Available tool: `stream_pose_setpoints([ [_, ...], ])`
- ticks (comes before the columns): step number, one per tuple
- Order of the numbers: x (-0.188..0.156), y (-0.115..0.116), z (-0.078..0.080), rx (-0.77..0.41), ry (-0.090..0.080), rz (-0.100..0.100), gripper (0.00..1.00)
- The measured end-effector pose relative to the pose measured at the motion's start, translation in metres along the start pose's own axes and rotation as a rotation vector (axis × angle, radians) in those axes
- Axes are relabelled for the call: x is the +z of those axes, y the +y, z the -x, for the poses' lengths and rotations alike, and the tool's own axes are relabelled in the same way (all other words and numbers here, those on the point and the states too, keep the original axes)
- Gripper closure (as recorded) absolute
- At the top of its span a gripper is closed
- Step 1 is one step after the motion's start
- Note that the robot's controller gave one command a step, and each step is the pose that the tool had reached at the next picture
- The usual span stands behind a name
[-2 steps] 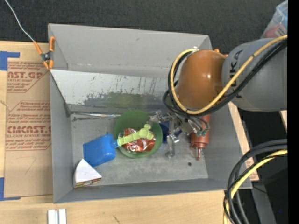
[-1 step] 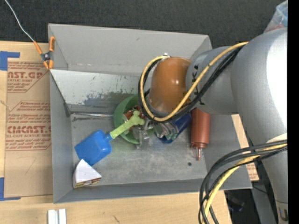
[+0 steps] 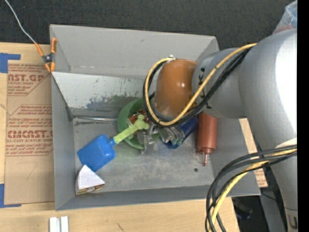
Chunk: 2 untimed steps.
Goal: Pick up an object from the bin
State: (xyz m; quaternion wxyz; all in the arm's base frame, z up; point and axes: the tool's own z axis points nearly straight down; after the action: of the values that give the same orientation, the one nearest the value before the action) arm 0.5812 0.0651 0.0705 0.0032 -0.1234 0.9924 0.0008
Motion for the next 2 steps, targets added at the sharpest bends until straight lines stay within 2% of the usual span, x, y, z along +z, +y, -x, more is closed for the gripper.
stream_pose_setpoints([
  [1, 0.0011, 0.0532, 0.0235, 0.046, 0.003, 0.001, 1.0],
  [2, 0.0003, 0.0485, 0.0189, -0.177, -0.003, 0.0, 1.0],
])
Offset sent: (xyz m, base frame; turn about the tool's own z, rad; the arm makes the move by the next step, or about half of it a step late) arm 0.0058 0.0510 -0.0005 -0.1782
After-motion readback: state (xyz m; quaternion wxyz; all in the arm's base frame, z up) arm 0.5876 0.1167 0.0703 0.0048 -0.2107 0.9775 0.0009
